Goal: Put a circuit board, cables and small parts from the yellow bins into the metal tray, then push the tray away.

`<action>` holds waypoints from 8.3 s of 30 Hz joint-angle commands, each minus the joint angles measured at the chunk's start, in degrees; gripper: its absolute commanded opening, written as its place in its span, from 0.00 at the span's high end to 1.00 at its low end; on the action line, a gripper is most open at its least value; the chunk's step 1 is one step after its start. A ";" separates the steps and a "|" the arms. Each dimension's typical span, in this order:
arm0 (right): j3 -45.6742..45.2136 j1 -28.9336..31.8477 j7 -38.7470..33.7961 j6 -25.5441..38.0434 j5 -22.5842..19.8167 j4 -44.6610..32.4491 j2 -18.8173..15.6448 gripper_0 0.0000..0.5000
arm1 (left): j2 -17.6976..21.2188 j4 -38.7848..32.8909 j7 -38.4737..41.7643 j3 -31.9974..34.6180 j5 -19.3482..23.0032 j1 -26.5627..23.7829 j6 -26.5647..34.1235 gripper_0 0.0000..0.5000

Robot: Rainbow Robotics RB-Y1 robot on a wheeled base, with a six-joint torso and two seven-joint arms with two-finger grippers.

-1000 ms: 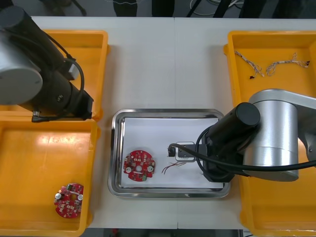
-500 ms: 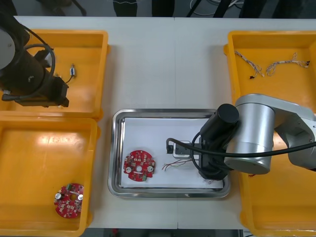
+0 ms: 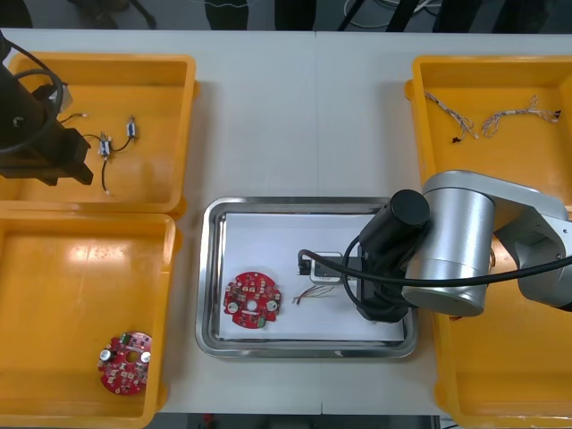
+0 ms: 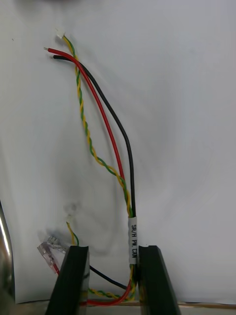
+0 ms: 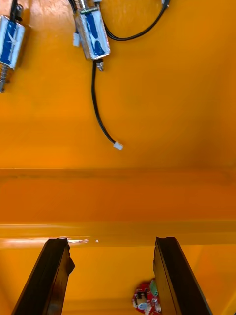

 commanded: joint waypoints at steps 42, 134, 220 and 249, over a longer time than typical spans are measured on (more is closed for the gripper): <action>-21.75 -3.48 -18.95 26.21 -12.55 -18.83 0.79 0.00 | -7.78 32.05 -30.94 1.00 -14.95 -15.23 -18.81 0.00; -57.70 -22.46 -18.42 -0.03 13.73 65.81 7.21 0.00 | -2.42 18.08 -27.51 1.08 -12.84 -10.31 -9.49 1.00; -64.82 -26.42 -20.53 -24.02 20.15 94.29 15.56 0.00 | -19.30 -17.87 48.69 -39.52 -22.16 -3.10 -12.30 1.00; -63.41 -22.99 -18.34 -26.83 17.95 94.20 15.56 1.00 | -18.94 -18.40 51.42 -40.40 -24.88 -2.22 -14.50 0.00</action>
